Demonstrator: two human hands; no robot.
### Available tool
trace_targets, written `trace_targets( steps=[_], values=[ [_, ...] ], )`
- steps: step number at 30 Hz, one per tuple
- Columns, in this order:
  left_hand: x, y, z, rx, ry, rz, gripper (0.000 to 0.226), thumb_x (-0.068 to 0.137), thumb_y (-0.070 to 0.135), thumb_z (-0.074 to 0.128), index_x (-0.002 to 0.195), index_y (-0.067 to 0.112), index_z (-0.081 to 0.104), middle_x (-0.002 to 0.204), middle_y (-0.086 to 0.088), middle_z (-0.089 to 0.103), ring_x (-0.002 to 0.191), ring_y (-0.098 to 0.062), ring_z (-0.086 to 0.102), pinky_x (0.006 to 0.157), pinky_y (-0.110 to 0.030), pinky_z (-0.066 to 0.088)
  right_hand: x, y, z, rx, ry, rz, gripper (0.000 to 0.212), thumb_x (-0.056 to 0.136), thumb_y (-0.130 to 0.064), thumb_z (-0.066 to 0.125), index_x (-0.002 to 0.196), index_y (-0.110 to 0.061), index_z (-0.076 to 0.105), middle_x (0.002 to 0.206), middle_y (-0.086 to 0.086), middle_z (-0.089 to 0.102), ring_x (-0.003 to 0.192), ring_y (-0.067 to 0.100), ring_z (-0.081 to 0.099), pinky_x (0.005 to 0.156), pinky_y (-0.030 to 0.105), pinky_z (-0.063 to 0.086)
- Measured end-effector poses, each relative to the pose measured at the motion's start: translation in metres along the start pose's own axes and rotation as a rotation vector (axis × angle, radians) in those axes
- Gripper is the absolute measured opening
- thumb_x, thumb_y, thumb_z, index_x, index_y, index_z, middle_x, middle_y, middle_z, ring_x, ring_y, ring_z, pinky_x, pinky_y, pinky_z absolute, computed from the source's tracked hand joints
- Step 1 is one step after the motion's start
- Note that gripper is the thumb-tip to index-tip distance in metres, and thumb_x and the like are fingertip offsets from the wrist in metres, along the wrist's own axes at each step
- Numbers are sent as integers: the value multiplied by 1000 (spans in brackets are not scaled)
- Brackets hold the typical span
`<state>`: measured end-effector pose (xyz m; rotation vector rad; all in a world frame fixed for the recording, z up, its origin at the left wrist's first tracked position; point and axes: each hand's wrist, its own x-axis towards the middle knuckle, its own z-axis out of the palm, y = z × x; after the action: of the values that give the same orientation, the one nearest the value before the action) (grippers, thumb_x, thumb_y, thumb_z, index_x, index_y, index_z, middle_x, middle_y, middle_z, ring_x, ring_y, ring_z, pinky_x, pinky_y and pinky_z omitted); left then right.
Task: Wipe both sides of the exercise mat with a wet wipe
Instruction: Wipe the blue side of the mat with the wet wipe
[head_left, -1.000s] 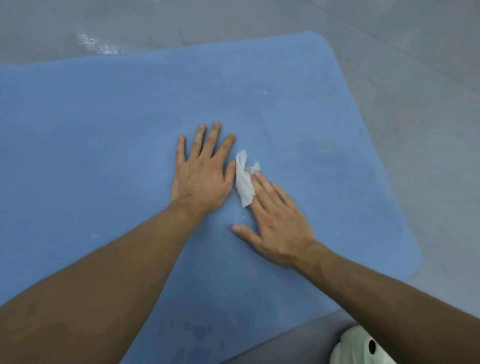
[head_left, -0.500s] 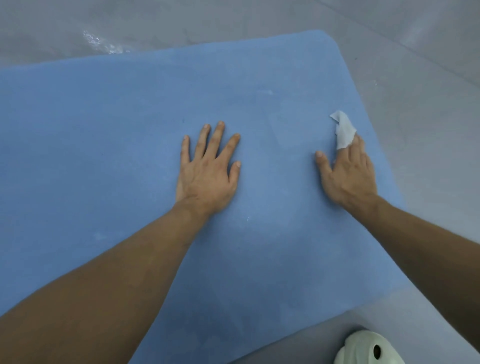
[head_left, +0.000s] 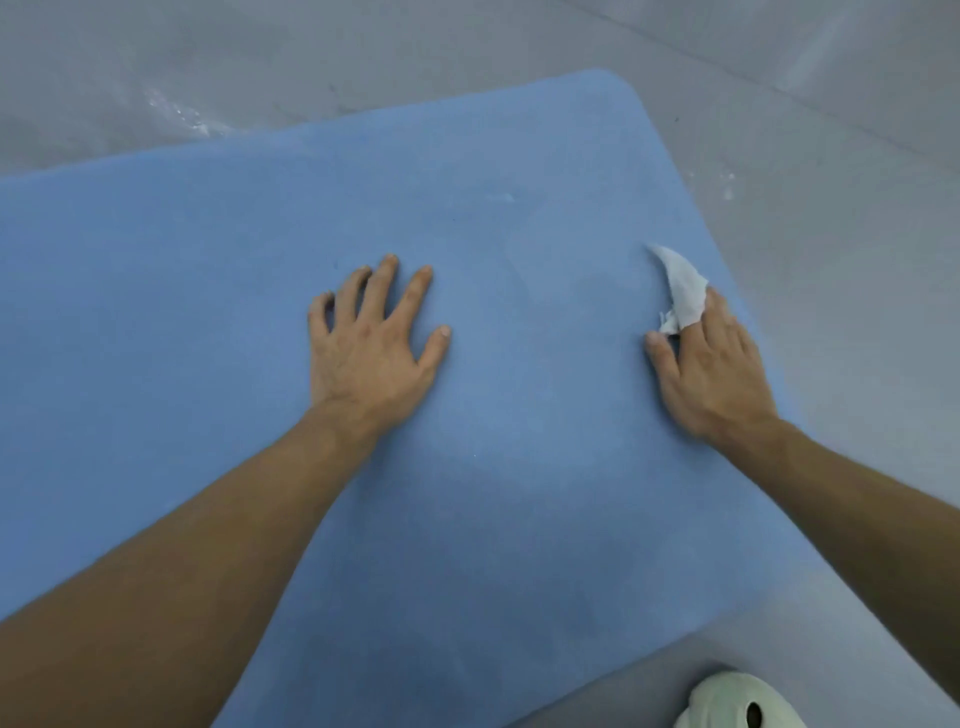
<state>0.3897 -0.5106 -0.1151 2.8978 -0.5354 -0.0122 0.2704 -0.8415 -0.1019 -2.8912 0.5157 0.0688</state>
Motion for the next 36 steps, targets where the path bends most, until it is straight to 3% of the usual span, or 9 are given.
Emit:
trace_targets(
  steps=[3,8,11,16,19,22,27,30,36],
  values=[
    [20,-24,-9,49,-32,80,71,94,72,32,155,36,41,158,0,39,138,-30,35,112,-49,26,14,17,-2,-27,21,26,77,101,-56,29,164,-13,17,160,15,36,146,34,36,116,50,35],
    [31,-42,-4,41,-129,-77,75,94,82,20,161,48,10,173,10,2,159,-25,-2,124,-62,-3,33,-30,14,62,-2,190,85,104,-60,31,165,-6,8,172,17,11,159,29,11,128,46,11],
    [32,-40,-5,39,-126,-71,74,96,80,19,162,48,7,173,12,-3,159,-24,-7,124,-64,-3,35,-78,19,107,10,2,85,106,-51,39,165,-9,-5,173,15,7,159,29,10,129,44,10],
    [31,-40,-5,23,-102,-80,72,97,77,20,162,47,10,173,10,-1,160,-24,-4,124,-65,0,-8,-149,32,31,-165,-507,81,104,-57,26,165,-7,9,173,9,12,160,22,6,129,38,7],
    [32,-40,-4,19,-99,-82,69,99,74,20,162,46,10,174,8,-2,160,-23,-5,124,-64,0,-19,-150,35,-18,-145,-618,76,106,-54,28,165,-7,16,173,7,15,160,19,11,129,33,5],
    [34,-41,-4,17,-108,-102,70,99,74,20,162,45,9,174,6,-4,160,-21,-7,125,-61,-2,12,-113,28,-46,-94,-443,76,105,-54,26,164,-7,19,170,11,23,158,23,19,127,34,7],
    [34,-40,-5,18,-91,-109,73,98,75,18,163,43,10,174,6,-3,159,-19,-6,124,-64,-4,70,-37,6,-31,-14,-61,80,99,-56,23,163,-7,22,158,24,36,146,39,37,121,52,29],
    [34,-39,-6,21,-95,-111,73,98,75,17,163,43,9,174,7,-3,159,-19,-8,123,-65,-5,91,-20,-4,0,-5,106,87,95,-61,18,162,-6,20,160,25,32,148,40,32,122,54,28],
    [33,-39,-7,22,-113,-119,70,101,71,15,163,43,6,173,7,-8,159,-19,-12,125,-61,-6,110,-77,12,83,-19,67,83,104,-53,34,165,-4,6,170,22,11,157,36,15,128,47,14]
  ],
)
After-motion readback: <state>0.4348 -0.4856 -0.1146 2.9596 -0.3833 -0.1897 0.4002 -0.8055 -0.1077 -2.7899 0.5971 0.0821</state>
